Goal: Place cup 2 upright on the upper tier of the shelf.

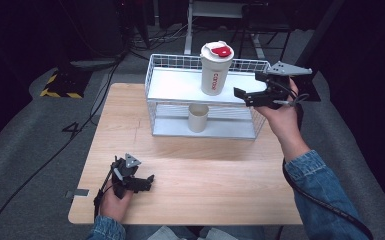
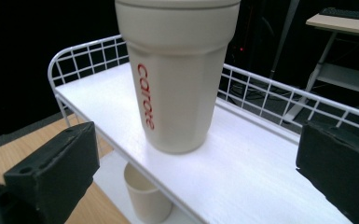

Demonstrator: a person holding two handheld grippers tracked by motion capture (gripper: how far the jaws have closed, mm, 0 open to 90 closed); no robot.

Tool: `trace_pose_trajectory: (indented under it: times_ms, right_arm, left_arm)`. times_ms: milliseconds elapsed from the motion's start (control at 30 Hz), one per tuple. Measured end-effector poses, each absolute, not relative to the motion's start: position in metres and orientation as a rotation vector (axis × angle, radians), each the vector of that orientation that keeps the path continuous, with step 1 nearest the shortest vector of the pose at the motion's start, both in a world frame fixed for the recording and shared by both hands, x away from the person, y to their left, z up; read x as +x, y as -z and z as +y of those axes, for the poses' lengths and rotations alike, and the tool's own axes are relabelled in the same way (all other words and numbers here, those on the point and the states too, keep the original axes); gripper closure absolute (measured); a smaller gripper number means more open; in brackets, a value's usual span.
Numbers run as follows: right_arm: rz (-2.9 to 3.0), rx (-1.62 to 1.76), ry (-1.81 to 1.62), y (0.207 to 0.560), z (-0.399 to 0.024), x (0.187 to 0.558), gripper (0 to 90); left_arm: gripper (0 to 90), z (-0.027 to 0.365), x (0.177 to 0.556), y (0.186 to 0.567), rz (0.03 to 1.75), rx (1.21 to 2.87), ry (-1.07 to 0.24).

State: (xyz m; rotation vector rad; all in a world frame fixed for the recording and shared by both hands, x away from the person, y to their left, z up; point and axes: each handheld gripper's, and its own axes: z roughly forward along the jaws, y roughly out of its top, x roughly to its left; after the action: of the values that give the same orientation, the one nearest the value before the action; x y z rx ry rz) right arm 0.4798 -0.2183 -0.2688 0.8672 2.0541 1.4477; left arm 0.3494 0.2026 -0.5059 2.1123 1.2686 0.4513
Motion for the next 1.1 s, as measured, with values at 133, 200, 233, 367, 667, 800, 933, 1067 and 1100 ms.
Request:
trace_pose_trajectory:
  times_ms: [133,200,233,367,667,800,933,1067,1100]
  right_arm:
    - [2.064,0.861,-1.442,0.272,-0.229,0.464,0.0]
    - [2.065,0.847,-1.443,0.274,-0.233,0.457,0.0]
    - [2.070,0.843,-1.443,0.275,-0.236,0.453,0.0]
    - [2.107,0.824,-1.413,0.282,-0.242,0.438,0.0]
    - [2.158,0.836,-1.397,0.303,-0.258,0.407,0.0]
    - [2.188,0.864,-1.369,0.319,-0.265,0.396,0.0]
    - [2.190,0.898,-1.377,0.337,-0.271,0.385,0.0]
    - [2.193,0.911,-1.362,0.354,-0.275,0.377,0.0]
    - [2.195,0.917,-1.360,0.359,-0.276,0.376,0.0]
  left_arm:
    - [0.1,0.204,0.349,0.506,1.264,2.120,-0.455]
    - [0.1,0.204,0.349,0.506,1.264,2.121,-0.454]
    - [0.1,0.204,0.349,0.506,1.264,2.121,-0.454]
    - [0.1,0.204,0.349,0.506,1.263,2.121,-0.455]
    - [0.1,0.204,0.349,0.506,1.264,2.120,-0.454]
    - [0.2,0.205,0.349,0.506,1.263,2.118,-0.451]
    - [0.2,0.205,0.349,0.506,1.263,2.118,-0.450]
    - [0.2,0.204,0.349,0.506,1.265,2.117,-0.451]
    - [0.2,0.205,0.349,0.506,1.264,2.119,-0.451]
